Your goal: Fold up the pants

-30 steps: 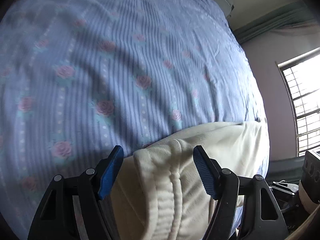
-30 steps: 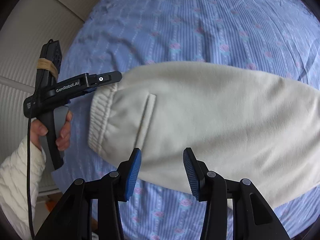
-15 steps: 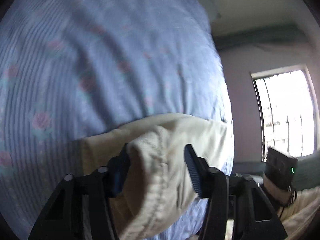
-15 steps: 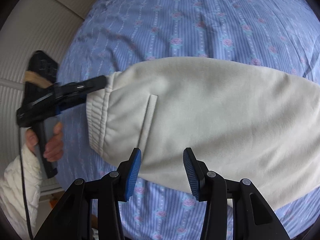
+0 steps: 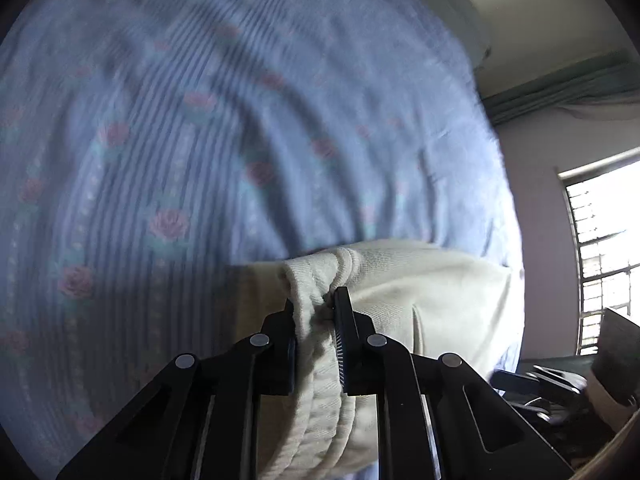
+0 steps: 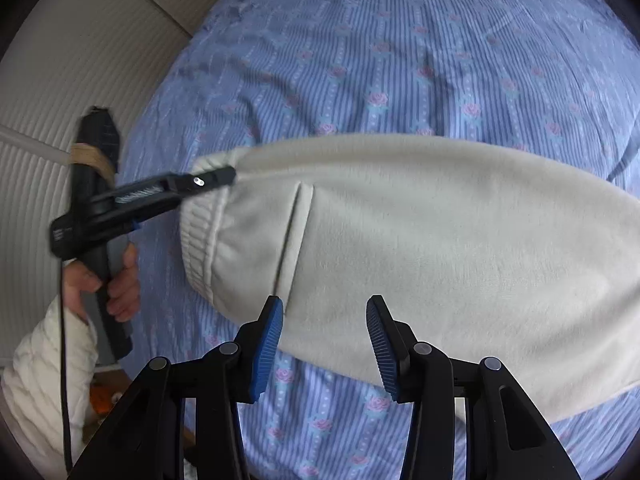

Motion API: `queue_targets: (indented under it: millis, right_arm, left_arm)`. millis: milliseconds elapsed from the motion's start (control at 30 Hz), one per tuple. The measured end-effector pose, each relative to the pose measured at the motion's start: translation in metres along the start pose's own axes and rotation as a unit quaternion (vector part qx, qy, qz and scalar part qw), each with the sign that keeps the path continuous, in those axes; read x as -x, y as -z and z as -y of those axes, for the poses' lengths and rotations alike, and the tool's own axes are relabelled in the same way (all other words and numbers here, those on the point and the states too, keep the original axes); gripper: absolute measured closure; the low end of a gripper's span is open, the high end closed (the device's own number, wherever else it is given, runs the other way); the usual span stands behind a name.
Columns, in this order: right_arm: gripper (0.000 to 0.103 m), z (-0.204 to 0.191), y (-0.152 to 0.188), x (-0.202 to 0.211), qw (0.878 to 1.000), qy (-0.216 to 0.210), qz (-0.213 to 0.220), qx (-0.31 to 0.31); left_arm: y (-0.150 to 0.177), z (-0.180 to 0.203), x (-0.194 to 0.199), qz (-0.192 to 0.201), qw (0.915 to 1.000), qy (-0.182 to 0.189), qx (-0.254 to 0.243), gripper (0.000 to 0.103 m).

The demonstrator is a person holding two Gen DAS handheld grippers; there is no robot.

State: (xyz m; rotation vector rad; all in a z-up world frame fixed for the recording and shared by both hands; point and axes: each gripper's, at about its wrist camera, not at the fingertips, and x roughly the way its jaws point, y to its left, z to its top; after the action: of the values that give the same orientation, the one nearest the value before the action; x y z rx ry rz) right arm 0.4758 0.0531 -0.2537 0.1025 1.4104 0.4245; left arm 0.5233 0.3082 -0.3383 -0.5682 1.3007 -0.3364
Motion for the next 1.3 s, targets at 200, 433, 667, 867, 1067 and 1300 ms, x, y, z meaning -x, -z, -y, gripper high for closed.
queue_targets:
  millis: [200, 433, 667, 867, 1067, 1300]
  right_arm:
    - [0.058, 0.006, 0.006, 0.014, 1.000, 0.019, 0.018, -0.015]
    - [0.058, 0.021, 0.024, 0.053, 0.998, 0.024, 0.055, -0.034]
    - [0.054, 0.039, 0.067, 0.119, 0.993, 0.026, 0.107, -0.040]
    - [0.053, 0.071, 0.113, 0.188, 0.979, 0.030, 0.190, -0.072]
    - [0.053, 0.123, 0.163, 0.252, 0.956, 0.065, 0.257, -0.129]
    - [0.053, 0.214, 0.224, 0.313, 0.924, 0.110, 0.304, -0.203]
  left_arm:
    - [-0.007, 0.008, 0.003, -0.001, 0.9986, -0.052, 0.003, 0.066]
    - [0.018, 0.050, 0.092, 0.087, 0.9821, -0.154, -0.065, 0.048]
    - [0.062, 0.152, 0.155, 0.124, 0.9656, -0.144, -0.178, 0.033]
    - [0.078, 0.236, 0.159, 0.127, 0.9529, -0.117, -0.249, 0.024]
    - [0.103, 0.321, 0.118, 0.106, 0.9429, -0.053, -0.311, 0.024]
    - [0.145, 0.424, 0.069, 0.098, 0.9312, -0.009, -0.351, 0.023]
